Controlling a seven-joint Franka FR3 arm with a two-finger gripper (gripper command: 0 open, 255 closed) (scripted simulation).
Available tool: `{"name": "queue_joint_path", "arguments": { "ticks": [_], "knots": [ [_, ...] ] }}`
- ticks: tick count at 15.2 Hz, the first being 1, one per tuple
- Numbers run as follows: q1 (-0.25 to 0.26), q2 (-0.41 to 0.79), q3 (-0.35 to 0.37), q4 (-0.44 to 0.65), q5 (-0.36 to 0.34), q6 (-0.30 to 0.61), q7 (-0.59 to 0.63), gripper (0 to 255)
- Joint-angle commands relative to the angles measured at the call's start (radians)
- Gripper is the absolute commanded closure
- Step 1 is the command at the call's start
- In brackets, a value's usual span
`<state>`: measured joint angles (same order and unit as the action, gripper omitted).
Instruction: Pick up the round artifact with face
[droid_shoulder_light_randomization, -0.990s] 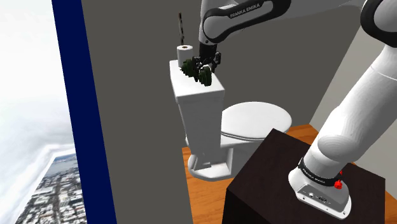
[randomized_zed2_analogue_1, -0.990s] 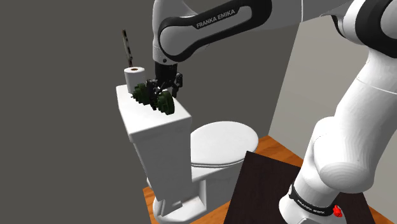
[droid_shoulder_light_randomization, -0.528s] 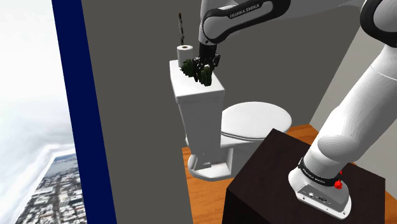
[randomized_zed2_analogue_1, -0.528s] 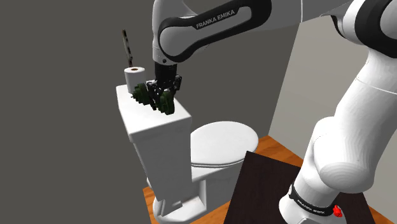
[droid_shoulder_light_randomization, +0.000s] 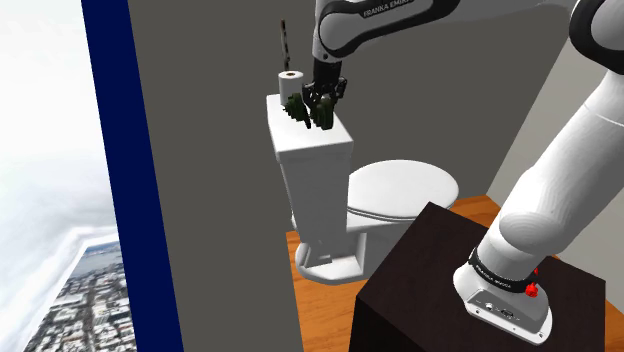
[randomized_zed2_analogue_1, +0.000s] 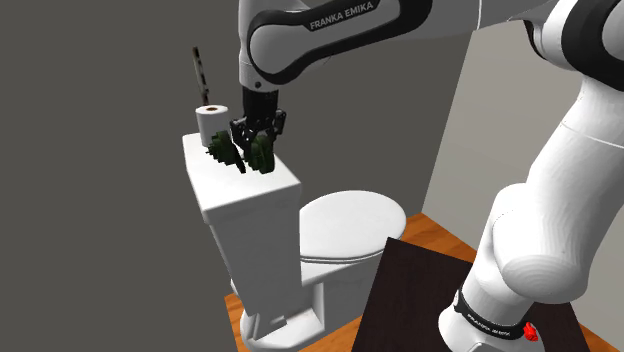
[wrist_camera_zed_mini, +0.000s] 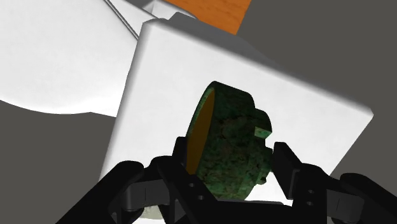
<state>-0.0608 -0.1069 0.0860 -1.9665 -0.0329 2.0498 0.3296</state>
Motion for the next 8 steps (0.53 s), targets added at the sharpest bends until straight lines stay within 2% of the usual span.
{"name": "queue_joint_path", "arguments": {
  "ticks": [1, 8],
  "knots": [
    [0.0, 0.001, 0.001, 0.027, 0.0, -0.026, 0.0, 255],
    [0.0, 0.001, 0.001, 0.12, 0.002, -0.12, -0.003, 255]
  ]
}}
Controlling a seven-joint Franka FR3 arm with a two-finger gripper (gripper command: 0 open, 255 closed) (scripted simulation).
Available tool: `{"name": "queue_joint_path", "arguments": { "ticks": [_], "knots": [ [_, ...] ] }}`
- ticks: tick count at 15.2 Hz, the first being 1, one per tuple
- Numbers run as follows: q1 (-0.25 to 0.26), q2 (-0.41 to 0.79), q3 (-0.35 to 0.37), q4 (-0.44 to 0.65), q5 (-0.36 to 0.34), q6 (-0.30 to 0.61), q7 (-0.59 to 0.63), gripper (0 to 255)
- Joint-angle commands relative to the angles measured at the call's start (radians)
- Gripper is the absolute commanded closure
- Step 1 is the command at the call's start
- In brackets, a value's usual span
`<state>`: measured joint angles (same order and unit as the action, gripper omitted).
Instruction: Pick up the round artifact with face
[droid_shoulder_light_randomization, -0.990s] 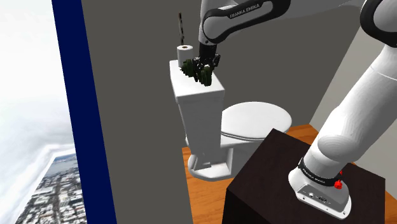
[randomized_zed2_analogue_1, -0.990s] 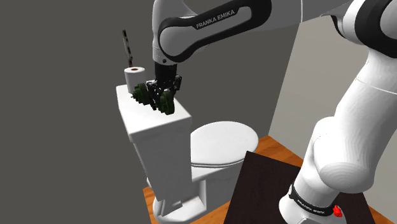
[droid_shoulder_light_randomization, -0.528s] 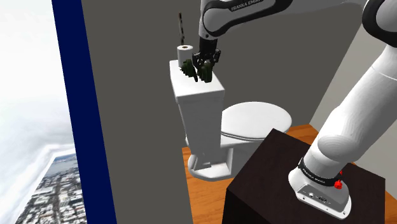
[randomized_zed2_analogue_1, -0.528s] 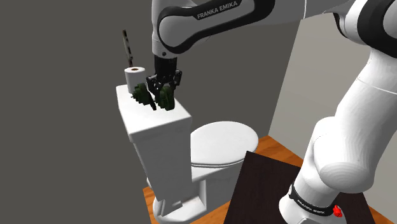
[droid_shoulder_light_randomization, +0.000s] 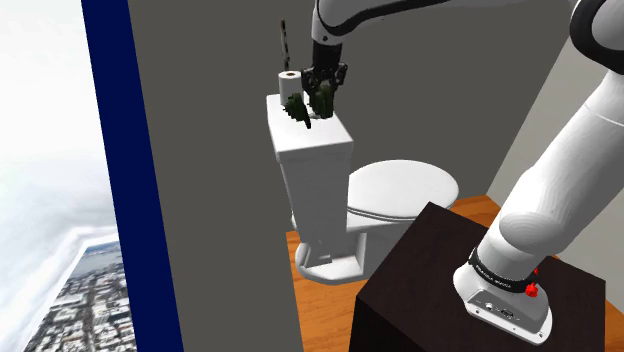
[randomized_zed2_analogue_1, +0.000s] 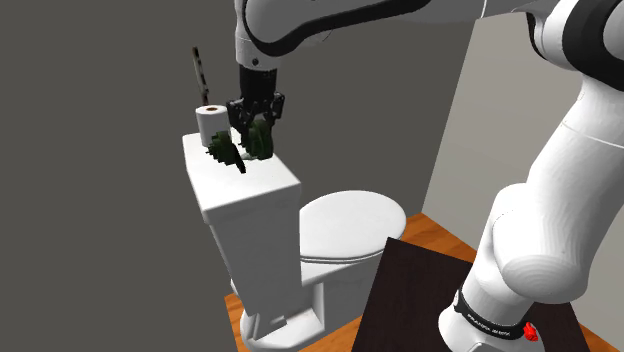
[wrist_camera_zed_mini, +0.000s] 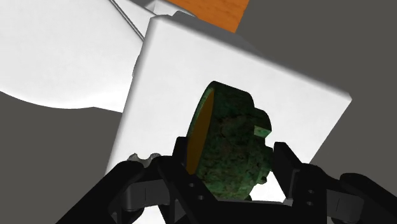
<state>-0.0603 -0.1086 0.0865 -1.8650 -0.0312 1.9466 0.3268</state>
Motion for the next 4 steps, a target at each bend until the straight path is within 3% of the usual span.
{"name": "queue_joint_path", "arguments": {
  "ticks": [1, 4],
  "knots": [
    [0.0, 0.003, 0.0, 0.033, 0.0, -0.03, -0.001, 255],
    [0.0, 0.005, 0.0, 0.05, 0.0, -0.046, -0.001, 255]
  ]
}}
